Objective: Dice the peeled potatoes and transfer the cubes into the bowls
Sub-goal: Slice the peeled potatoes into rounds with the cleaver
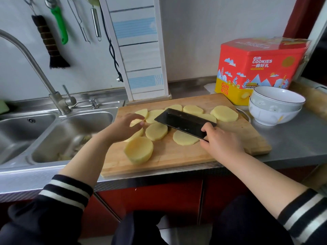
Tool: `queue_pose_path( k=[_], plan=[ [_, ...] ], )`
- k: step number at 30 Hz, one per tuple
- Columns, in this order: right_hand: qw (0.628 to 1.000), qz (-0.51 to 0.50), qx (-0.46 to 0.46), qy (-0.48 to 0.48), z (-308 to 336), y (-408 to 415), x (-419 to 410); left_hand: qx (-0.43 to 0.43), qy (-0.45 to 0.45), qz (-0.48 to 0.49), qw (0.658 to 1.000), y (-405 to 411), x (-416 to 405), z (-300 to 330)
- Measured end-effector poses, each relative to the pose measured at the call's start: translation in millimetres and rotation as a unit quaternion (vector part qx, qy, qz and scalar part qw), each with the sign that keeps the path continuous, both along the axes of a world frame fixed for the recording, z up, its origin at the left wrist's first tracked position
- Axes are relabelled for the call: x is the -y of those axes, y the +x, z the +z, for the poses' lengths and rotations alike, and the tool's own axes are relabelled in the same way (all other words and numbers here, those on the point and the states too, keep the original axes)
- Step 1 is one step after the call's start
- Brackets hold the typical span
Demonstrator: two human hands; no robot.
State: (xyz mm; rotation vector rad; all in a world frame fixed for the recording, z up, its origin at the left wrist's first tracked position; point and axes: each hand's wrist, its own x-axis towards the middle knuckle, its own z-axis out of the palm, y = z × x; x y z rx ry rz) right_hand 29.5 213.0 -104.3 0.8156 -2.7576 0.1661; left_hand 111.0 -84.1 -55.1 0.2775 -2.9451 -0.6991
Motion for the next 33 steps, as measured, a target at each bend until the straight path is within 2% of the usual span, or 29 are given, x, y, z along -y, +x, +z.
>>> queue_pose_path(
  k=[3, 7, 10, 14, 17, 19, 20, 23, 24, 27, 30, 33],
  plan=[
    [0.998, -0.003, 0.034, -0.047, 3.4, 3.1, 3.3, 0.03, -0.065, -0.002, 0.997, -27.4, 3.6, -7.6],
    [0.992, -0.026, 0.085, -0.087, 13.2, 2.6, 3.5, 0.132, -0.132, 0.0, 0.982, -66.1, -1.4, -11.1],
    [0.986, -0.044, 0.107, -0.121, 19.5, 1.5, 0.3, 0.181, -0.14, 0.027, 0.973, -80.0, 7.0, -15.6],
    [0.978, -0.045, 0.129, -0.157, 29.8, 4.0, -2.4, 0.164, -0.139, 0.05, 0.975, -71.7, 15.2, -18.4],
    [0.971, -0.038, 0.157, -0.174, 40.6, 6.8, 0.8, 0.037, -0.113, 0.044, 0.992, -53.6, 14.7, -10.0],
    [0.963, -0.029, 0.187, -0.191, 47.3, 8.6, 5.2, -0.058, -0.051, 0.027, 0.997, -30.5, 8.8, -1.9],
    [0.959, -0.021, 0.198, -0.202, 50.2, 9.6, 7.6, -0.078, -0.016, 0.011, 0.997, -15.4, 4.7, 0.8],
    [0.946, 0.013, 0.225, -0.232, 53.3, 11.9, 16.7, -0.027, 0.064, -0.056, 0.996, 31.4, -8.0, 3.1],
    [0.942, 0.021, 0.238, -0.235, 52.7, 12.2, 19.7, 0.019, 0.06, -0.068, 0.996, 43.0, -10.5, 0.2],
    [0.928, 0.042, 0.281, -0.242, 51.4, 14.2, 26.2, 0.132, -0.036, -0.088, 0.987, 56.4, -16.5, -17.1],
    [0.897, 0.074, 0.341, -0.271, 51.3, 19.6, 30.5, 0.078, -0.047, -0.066, 0.994, 58.4, -23.0, -26.8],
    [0.895, 0.09, 0.356, -0.255, 52.5, 23.8, 31.9, 0.037, 0.009, -0.06, 0.997, 58.0, -21.1, -22.6]
  ],
)
